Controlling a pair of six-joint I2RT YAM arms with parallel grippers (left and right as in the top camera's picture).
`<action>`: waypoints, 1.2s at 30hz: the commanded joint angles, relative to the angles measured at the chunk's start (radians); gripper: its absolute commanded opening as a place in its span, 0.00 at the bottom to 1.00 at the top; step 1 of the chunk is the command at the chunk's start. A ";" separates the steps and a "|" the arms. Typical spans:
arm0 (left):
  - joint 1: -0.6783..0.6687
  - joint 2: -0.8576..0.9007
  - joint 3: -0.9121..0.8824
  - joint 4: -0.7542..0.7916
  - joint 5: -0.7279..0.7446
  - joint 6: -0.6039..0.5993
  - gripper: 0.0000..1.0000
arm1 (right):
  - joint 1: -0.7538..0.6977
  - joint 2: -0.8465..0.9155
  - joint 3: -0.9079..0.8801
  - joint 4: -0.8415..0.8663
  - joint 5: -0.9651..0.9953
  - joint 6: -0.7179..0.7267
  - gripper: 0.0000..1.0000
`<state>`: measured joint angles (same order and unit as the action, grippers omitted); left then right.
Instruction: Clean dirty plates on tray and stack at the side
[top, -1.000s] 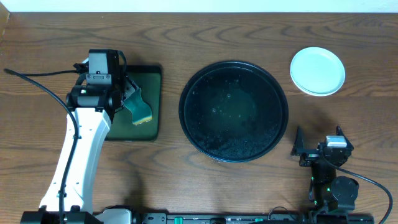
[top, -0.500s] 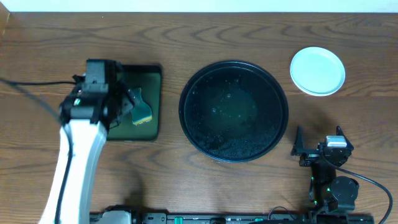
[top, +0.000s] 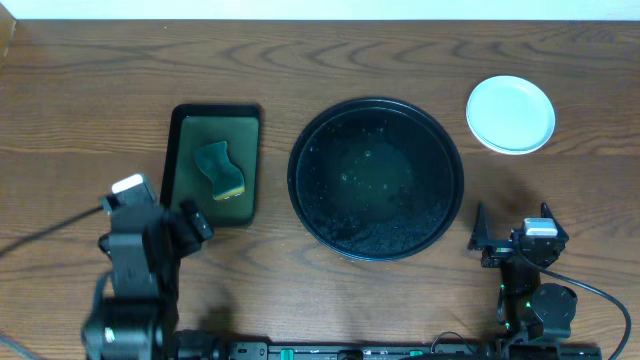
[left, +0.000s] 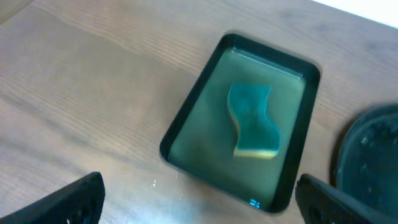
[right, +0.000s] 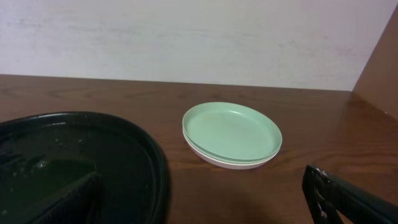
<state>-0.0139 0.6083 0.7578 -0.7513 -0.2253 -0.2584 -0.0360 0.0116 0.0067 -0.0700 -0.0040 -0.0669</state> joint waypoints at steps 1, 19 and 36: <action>0.004 -0.137 -0.146 0.113 -0.018 0.164 0.98 | -0.005 -0.007 -0.002 -0.005 -0.005 -0.013 0.99; 0.064 -0.581 -0.663 0.594 0.277 0.326 0.98 | -0.005 -0.007 -0.002 -0.005 -0.005 -0.013 0.99; 0.085 -0.607 -0.754 0.684 0.213 0.226 0.98 | -0.005 -0.007 -0.002 -0.005 -0.005 -0.013 0.99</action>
<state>0.0677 0.0109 0.0319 -0.0509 0.0387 0.0235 -0.0360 0.0116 0.0067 -0.0704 -0.0044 -0.0673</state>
